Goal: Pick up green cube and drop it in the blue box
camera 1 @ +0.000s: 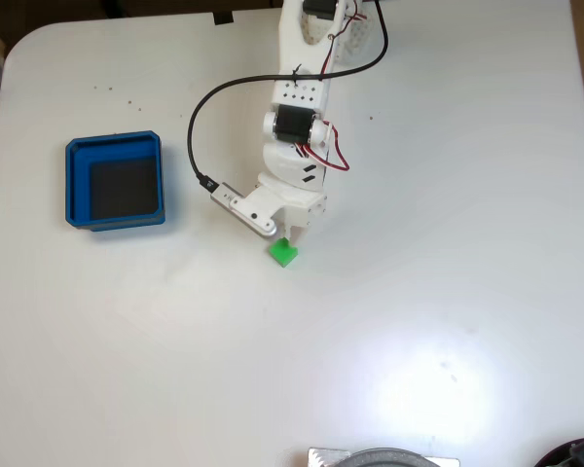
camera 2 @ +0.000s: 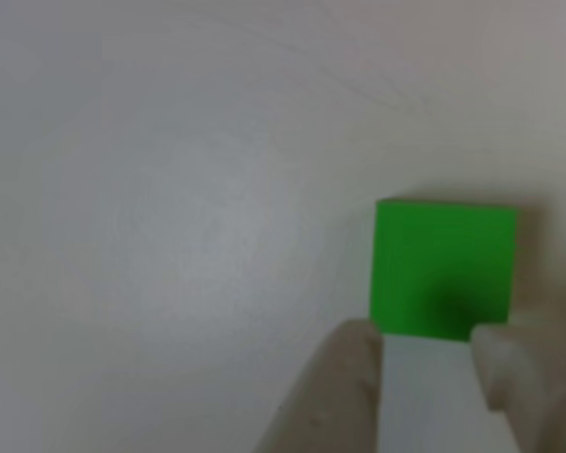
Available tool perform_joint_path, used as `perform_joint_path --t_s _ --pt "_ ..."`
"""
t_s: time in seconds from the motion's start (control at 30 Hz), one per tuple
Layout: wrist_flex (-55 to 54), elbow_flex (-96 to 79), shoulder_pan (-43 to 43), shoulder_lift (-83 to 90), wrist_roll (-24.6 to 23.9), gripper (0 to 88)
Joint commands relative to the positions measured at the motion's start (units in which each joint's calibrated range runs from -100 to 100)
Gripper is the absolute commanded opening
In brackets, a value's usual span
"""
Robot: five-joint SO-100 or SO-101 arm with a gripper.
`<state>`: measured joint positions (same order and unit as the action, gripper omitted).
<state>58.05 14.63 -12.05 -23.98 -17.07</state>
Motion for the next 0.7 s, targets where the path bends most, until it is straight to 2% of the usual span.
perform_joint_path --t_s 0.0,0.13,0.4,0.67 --pt "0.0 3.3 0.4 0.7 -0.2 4.2" --pt "0.0 3.3 0.4 0.7 -0.2 7.5" --pt "-0.1 3.4 0.4 0.7 -0.2 21.4" --pt "-0.1 3.4 0.4 0.7 -0.2 23.4"
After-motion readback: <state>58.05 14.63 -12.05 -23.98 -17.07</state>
